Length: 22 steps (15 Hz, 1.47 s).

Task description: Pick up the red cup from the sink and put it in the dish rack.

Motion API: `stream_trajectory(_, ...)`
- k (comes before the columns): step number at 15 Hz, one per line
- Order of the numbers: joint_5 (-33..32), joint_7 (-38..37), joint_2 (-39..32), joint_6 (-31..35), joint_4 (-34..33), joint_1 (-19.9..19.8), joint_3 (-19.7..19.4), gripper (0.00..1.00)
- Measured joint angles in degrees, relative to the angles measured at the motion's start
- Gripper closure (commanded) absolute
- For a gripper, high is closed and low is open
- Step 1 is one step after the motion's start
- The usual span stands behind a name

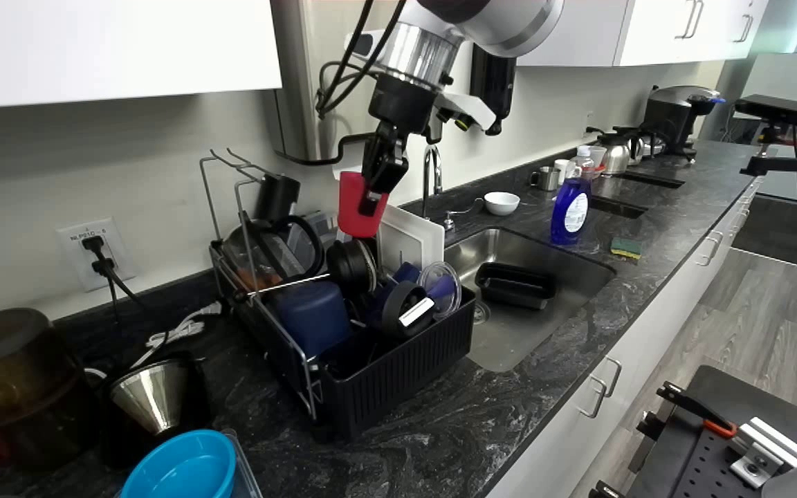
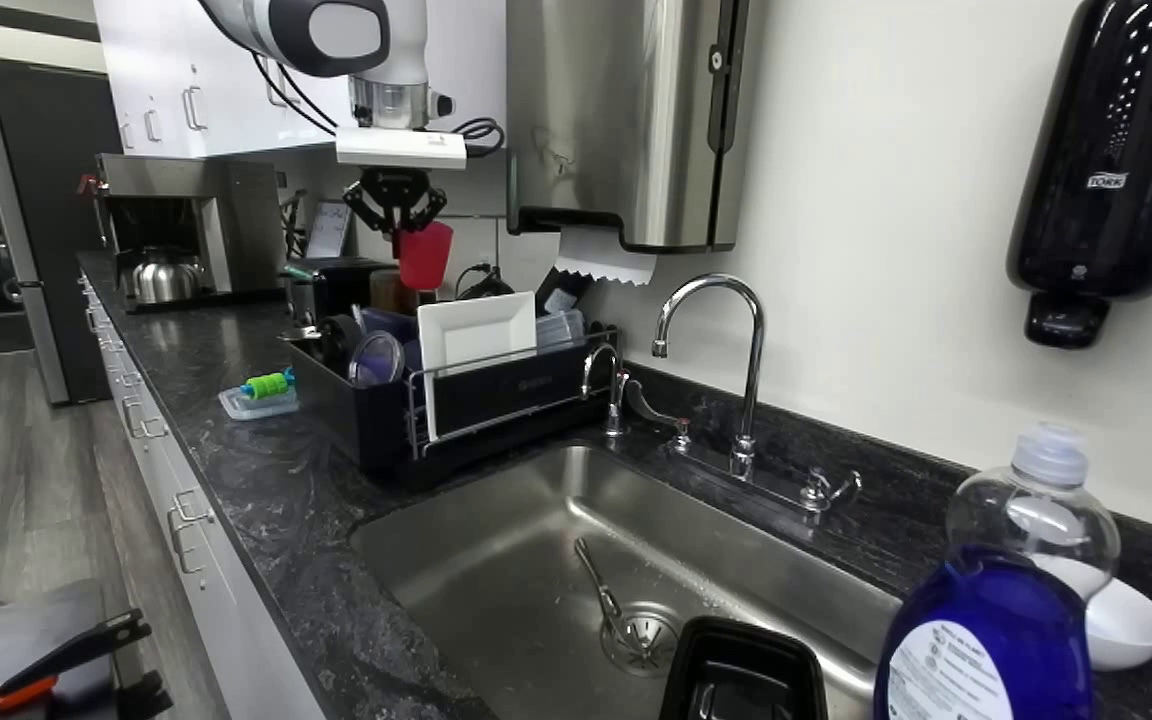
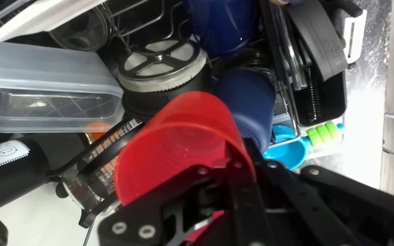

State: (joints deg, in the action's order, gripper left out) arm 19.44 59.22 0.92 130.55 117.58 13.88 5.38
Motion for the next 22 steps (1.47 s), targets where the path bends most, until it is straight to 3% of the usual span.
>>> stream_trajectory(9,0.00,-0.18,-0.12,-5.22,0.02,-0.02,1.47,0.99)
stream_trajectory(22,3.71,1.51,-1.78,-5.35,2.19,-0.02,3.28,0.99)
